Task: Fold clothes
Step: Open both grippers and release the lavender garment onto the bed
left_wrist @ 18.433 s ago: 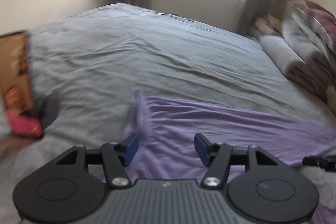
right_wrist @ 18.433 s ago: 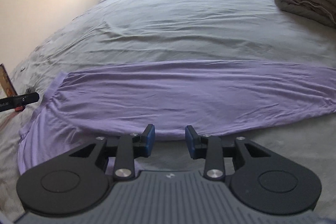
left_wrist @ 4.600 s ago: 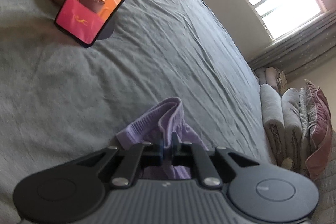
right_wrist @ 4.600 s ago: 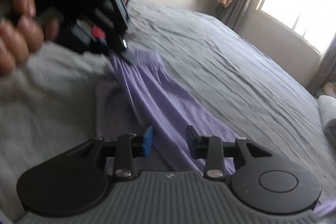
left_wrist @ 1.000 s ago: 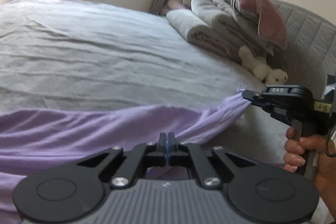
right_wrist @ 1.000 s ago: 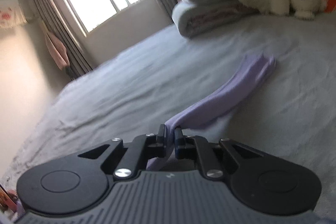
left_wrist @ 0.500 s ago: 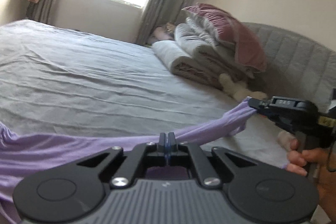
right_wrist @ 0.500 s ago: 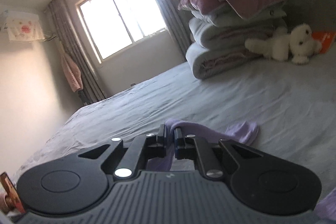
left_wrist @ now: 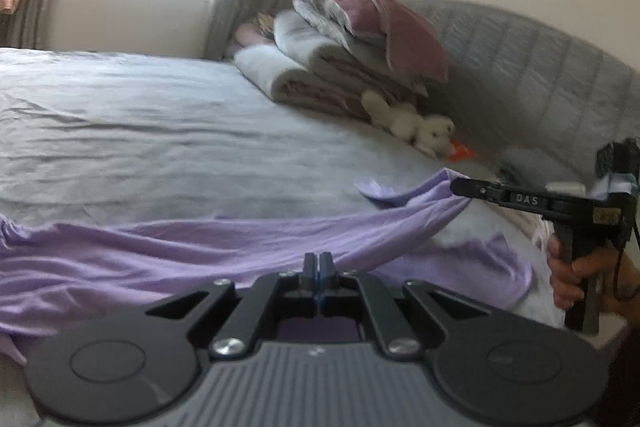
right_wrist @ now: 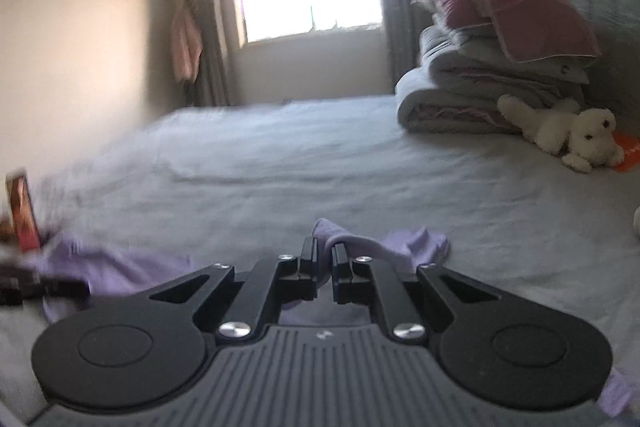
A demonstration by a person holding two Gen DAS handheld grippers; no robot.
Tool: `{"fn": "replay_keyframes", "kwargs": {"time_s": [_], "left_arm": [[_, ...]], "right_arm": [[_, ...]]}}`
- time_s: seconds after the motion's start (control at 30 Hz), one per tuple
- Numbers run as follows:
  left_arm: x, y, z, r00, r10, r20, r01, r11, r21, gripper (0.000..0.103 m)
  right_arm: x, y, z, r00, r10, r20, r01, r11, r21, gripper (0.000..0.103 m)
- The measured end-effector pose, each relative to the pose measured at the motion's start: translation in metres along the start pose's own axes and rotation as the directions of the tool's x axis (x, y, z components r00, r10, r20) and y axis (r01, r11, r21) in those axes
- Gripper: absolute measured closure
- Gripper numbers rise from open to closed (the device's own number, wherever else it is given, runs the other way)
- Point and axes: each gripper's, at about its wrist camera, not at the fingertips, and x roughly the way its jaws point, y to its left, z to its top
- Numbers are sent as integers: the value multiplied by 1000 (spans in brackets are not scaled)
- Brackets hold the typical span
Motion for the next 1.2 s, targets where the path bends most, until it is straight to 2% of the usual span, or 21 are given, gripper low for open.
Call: {"fn": "replay_keyframes", "kwargs": {"time_s": [0.17,0.23,0.33,0.43,0.53,0.57,0.6,0.63,0.73,0.83,0.9,1.0,1.1,1.2], "left_arm": [[11,-3,-19,991,10,-133,-3,998,58,103],[18,-4,-26,983,18,-185,-2,996,85,103],[26,-7,-32,972,27,-233,1,993,120,102],[25,-5,-25,967,11,-254,15,995,102,101],[21,-4,-18,964,16,-267,12,995,104,88],[18,-3,-15,966,23,-256,3,995,101,78],[14,-1,-12,971,27,-239,-5,996,92,66],[11,0,-8,975,33,-222,-15,997,81,63],[7,11,2,982,74,-171,-74,997,6,60],[13,24,12,975,166,-146,-177,982,-69,60],[19,33,16,959,245,-141,-259,962,-89,60],[24,45,23,923,366,-118,-378,920,-108,60],[22,63,27,879,470,-77,-476,868,-140,60],[13,89,26,825,563,-48,-561,807,-186,60]], "right_arm": [[10,3,-25,988,30,-150,-55,985,-164,93],[17,6,-35,974,31,-224,-80,974,-214,93],[32,11,-47,937,22,-349,-127,951,-281,93],[35,12,-41,924,34,-381,-154,944,-291,86],[32,5,-26,911,63,-407,-175,954,-244,69],[29,2,-21,912,85,-402,-184,959,-216,66],[25,-1,-16,912,106,-396,-194,963,-189,66],[24,-2,-12,916,128,-380,-202,966,-160,66],[30,0,-2,926,181,-333,-219,972,-80,66],[50,15,6,927,207,-313,-225,974,-23,66],[67,29,9,926,223,-303,-238,971,-12,66],[89,54,12,926,239,-292,-257,966,-24,66],[111,74,13,926,253,-280,-269,963,-21,66],[132,90,9,923,255,-288,-267,964,-5,66]]}}
